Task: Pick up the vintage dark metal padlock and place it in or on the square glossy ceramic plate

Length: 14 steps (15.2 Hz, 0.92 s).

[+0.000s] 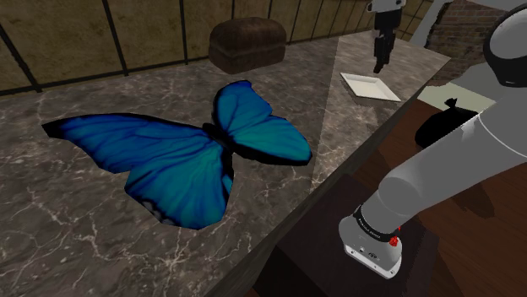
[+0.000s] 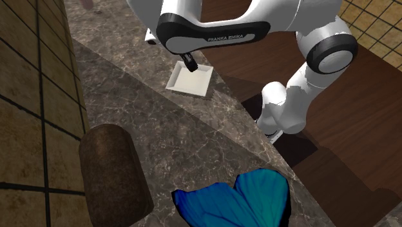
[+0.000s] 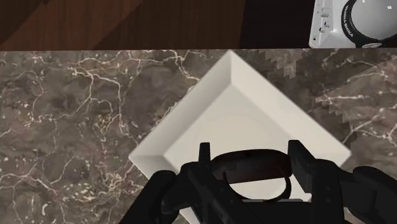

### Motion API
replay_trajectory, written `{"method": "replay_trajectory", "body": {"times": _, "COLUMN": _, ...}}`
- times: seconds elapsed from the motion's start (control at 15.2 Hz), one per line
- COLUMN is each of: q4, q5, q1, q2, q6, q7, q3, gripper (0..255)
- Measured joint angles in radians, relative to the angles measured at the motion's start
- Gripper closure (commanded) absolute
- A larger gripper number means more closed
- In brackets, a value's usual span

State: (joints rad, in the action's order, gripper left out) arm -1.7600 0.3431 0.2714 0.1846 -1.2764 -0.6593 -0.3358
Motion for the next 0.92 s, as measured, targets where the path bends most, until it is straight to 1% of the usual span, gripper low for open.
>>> {"method": "replay_trajectory", "body": {"times": 0.66, "q4": -0.145, "q5": 0.005, "q1": 0.008, "q2": 0.019, "q6": -0.126, "q7": 0.023, "q3": -0.014, "gripper": 255}}
{"method": "replay_trajectory", "body": {"times": 0.92, "q4": -0.161, "q5": 0.006, "q1": 0.009, "q2": 0.021, "q6": -0.140, "q7": 0.026, "q3": -0.016, "gripper": 255}}
